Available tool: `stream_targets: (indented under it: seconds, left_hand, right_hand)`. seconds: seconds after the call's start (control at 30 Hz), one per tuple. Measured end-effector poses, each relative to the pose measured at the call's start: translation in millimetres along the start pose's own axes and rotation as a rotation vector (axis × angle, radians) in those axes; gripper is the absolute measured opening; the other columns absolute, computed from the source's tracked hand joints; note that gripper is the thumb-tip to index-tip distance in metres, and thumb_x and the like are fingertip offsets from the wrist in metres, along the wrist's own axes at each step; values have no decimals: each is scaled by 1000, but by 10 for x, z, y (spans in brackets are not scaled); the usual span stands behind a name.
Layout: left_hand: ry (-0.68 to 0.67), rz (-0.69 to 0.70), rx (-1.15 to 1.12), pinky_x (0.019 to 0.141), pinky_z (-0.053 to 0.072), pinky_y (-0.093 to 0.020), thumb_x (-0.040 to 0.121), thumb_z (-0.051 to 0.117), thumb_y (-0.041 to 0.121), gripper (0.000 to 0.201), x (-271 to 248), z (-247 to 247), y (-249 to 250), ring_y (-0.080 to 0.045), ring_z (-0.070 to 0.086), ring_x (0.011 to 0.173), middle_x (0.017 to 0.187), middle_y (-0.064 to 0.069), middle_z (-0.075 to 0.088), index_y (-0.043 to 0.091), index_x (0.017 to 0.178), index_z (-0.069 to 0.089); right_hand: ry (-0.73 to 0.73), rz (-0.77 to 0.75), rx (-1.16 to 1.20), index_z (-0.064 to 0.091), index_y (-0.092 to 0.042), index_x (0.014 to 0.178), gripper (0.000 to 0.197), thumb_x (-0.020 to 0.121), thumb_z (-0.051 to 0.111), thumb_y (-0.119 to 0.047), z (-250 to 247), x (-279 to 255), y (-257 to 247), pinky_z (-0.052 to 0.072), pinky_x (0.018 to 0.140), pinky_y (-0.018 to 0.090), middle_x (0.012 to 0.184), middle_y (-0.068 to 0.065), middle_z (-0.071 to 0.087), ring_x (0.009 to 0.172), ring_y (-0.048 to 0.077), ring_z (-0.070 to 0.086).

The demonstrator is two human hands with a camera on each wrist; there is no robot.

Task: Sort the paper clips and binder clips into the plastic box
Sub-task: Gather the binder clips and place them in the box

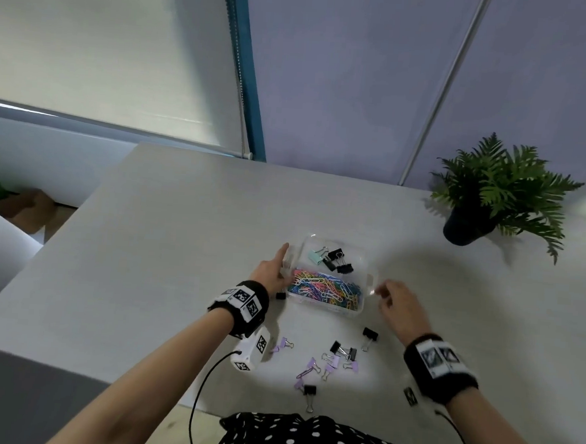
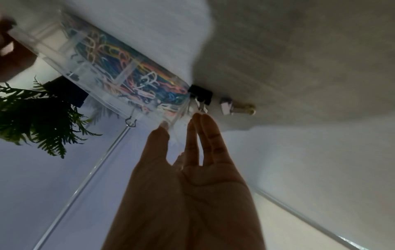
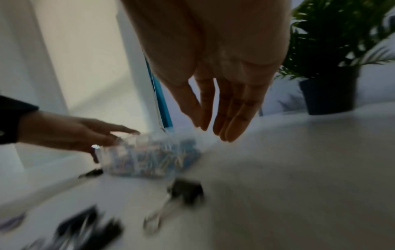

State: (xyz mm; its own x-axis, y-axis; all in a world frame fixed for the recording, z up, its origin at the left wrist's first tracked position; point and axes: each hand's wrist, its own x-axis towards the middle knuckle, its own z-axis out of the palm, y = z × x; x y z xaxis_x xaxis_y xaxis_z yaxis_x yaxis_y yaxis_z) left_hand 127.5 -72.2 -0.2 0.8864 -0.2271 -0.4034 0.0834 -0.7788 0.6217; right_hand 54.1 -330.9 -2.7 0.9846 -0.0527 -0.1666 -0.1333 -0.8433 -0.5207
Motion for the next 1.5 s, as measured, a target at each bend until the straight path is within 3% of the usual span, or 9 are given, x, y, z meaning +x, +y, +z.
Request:
stream_targets:
  seconds: [0.13, 0.27, 0.43, 0.53, 0.63, 0.87, 1.1, 1.33, 1.5]
  left_hand:
    - [-80, 34, 5, 108, 33, -38, 92, 52, 28, 72, -186, -5, -55, -30, 48, 125, 142, -16, 43, 12, 148, 9]
    - [-128, 116, 169, 113, 28, -43, 88, 34, 55, 75, -330, -78, -311, -28, 36, 131, 146, -5, 40, 17, 148, 8]
    - [-193, 205, 459, 114, 24, -49, 52, 21, 95, 122, -598, 69, -475, -27, 20, 138, 156, -3, 13, 21, 148, 9]
    - [-157, 214, 501, 115, 24, -44, 63, 63, 68, 107, -691, 324, -518, -27, 19, 136, 155, -7, 12, 21, 147, 16]
    - [-54, 184, 402, 111, 32, -38, 66, 77, 38, 88, -731, 402, -452, -25, 30, 126, 142, -9, 29, 17, 138, 33]
    - [-67, 146, 286, 85, 40, -32, 72, 74, 18, 52, -725, 385, -412, -29, 51, 104, 116, -13, 49, 4, 114, 47]
    - [-113, 209, 315, 89, 44, -33, 80, 68, 21, 58, -763, 355, -444, -28, 54, 101, 117, -12, 51, 13, 131, 42]
    - [-127, 160, 345, 83, 44, -31, 81, 60, 15, 35, -739, 313, -412, -21, 44, 83, 98, -2, 36, 8, 114, 49]
    - [-62, 131, 371, 76, 44, -33, 81, 53, 12, 27, -771, 327, -401, -31, 52, 82, 95, -7, 36, 5, 108, 51]
  right_hand:
    - [-336, -98, -123, 45, -22, 128, 55, 78, 67, -31, 153, -412, 113, 40, 94, 28, 126, 4, 38, 116, 18, 38]
    - [-393, -208, -303, 33, -22, 136, 84, 65, 74, -44, 231, -581, 8, 37, 98, 28, 137, 3, 29, 123, 18, 30]
    - [-325, -183, -244, 44, -18, 119, 61, 69, 72, -39, 329, -594, 19, 44, 85, 25, 124, 2, 36, 114, 16, 34]
    - [-288, -188, -213, 47, -18, 107, 40, 77, 66, -37, 367, -597, 27, 47, 78, 27, 114, 0, 37, 109, 17, 37]
    - [-281, -181, -201, 47, -20, 110, 44, 76, 65, -40, 398, -617, 27, 49, 79, 30, 114, 1, 37, 109, 16, 36]
    - [-203, -156, -253, 44, -18, 111, 50, 79, 57, -53, 500, -646, -61, 49, 73, 27, 112, 1, 38, 103, 15, 38]
    - [-226, -135, -140, 50, -15, 102, 21, 86, 57, -26, 443, -594, 23, 46, 79, 30, 107, 2, 41, 104, 20, 40]
    - [-302, -155, -135, 52, -14, 98, 23, 80, 64, -21, 419, -614, 36, 41, 78, 25, 97, -3, 34, 96, 15, 36]
    - [-335, -149, -121, 47, -20, 87, 15, 80, 60, -20, 414, -606, 27, 36, 72, 24, 92, -1, 36, 91, 17, 37]
